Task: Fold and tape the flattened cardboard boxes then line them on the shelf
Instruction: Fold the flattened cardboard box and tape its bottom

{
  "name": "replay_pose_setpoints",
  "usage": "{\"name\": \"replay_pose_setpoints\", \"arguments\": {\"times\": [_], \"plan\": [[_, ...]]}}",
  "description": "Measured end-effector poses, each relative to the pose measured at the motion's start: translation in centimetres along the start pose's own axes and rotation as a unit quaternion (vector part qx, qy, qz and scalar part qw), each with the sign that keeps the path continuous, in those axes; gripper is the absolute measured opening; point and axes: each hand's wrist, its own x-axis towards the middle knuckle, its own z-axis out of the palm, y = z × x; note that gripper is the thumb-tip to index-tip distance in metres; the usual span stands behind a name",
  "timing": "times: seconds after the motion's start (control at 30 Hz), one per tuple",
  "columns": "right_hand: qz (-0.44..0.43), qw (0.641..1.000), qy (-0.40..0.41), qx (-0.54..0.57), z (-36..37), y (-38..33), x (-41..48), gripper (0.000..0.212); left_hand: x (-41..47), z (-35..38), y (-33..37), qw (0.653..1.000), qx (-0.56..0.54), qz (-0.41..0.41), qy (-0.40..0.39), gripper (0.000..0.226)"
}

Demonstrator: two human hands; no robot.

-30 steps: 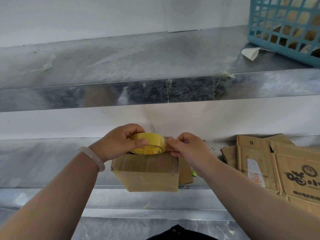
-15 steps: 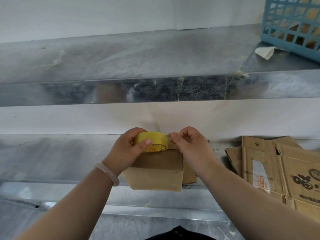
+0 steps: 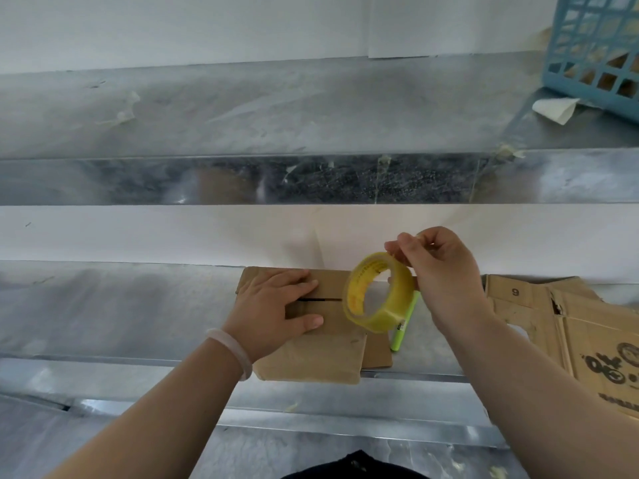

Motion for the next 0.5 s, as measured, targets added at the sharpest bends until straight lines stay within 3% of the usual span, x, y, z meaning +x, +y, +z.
{"name": "replay_pose_setpoints", "arguments": {"times": [0.33,0.5], "plan": [[-0.048,0.998,-0.012,-0.042,1.0,-0.7,-0.7,0.018,0.1,0.1,-1.0,0.998,0.010,0.038,0.055,0.060],[0.042,0.998,-0.027,0.044,3.5,0.9,-0.7,0.023,0.3,0.6,-1.5,0.996,-0.001,0.051,0.072,0.051]]}}
